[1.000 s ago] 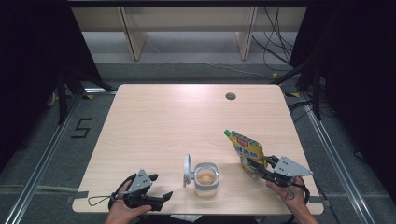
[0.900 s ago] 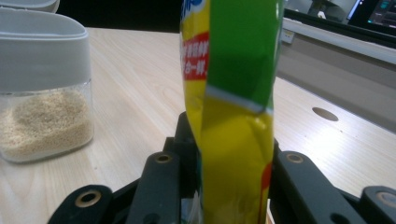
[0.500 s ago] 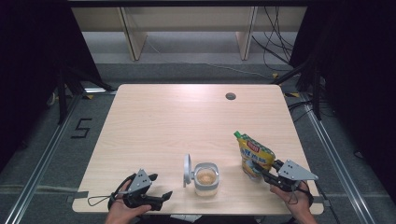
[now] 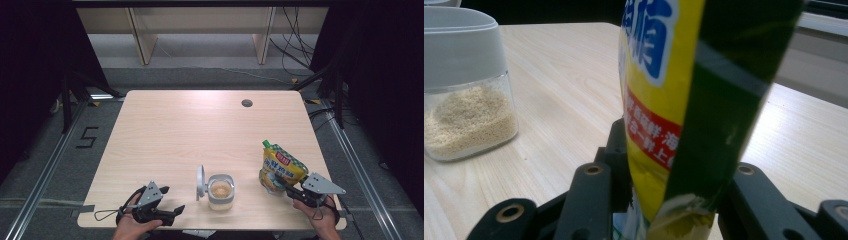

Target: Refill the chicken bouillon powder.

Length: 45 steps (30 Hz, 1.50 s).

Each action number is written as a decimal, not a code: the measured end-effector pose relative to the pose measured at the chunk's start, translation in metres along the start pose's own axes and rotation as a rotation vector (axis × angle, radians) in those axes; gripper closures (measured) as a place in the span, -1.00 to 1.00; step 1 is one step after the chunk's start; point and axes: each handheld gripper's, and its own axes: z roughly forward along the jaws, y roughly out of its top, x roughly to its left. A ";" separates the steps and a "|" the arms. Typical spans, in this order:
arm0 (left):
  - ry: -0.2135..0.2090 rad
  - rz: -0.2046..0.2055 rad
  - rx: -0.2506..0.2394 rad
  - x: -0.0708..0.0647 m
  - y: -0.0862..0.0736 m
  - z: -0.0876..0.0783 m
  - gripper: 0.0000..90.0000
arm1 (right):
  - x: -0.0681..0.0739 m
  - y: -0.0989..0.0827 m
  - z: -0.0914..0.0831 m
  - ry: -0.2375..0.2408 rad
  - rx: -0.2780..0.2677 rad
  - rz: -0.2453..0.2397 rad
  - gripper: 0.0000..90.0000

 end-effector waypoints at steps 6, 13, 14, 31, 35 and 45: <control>-0.004 -0.032 -0.019 -0.002 0.000 0.000 -0.63 | 0.001 0.001 -0.001 0.003 -0.002 0.032 0.40; -0.002 -0.026 -0.013 -0.002 0.000 0.001 -0.63 | 0.007 0.003 -0.014 -0.031 0.028 0.116 -0.11; -0.002 -0.021 -0.013 -0.002 0.000 0.000 -0.63 | 0.009 0.004 -0.016 -0.031 0.045 0.128 -0.20; -0.008 -0.035 -0.028 0.000 0.002 0.003 -0.63 | 0.027 0.001 -0.048 -0.124 0.201 0.153 -0.61; -0.027 -0.063 -0.032 -0.001 0.004 0.001 -0.63 | 0.029 -0.001 -0.053 -0.109 0.235 0.149 -0.65; -0.034 -0.064 -0.043 -0.001 0.007 -0.003 -0.63 | 0.033 -0.003 -0.055 -0.112 0.264 0.071 -0.64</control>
